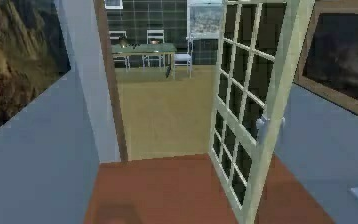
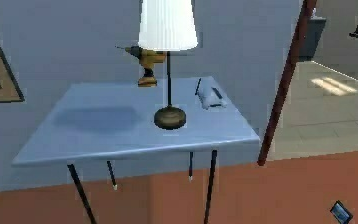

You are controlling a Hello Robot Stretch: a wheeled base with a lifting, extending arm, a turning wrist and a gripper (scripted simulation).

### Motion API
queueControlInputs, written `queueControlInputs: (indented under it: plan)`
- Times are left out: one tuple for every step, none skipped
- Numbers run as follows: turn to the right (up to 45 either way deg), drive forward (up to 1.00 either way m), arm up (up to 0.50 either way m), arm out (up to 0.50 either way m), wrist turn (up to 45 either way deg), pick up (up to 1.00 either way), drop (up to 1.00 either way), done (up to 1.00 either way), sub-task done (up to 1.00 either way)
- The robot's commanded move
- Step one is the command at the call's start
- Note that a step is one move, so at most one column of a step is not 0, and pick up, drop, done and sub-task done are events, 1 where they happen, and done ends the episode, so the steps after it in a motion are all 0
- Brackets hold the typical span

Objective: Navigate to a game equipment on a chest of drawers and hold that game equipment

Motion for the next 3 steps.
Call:
queueControlInputs:
  plan:
    - [0.0, 1.00, 0.00, 0.00, 0.0, 0.00, 0.00, 0.00, 0.00]
    - [-3.0, 0.00, 0.00, 0.00, 0.0, 0.00, 0.00, 0.00, 0.00]
    - [0.0, 0.85, 0.00, 0.00, 0.0, 0.00, 0.00, 0.00, 0.00]
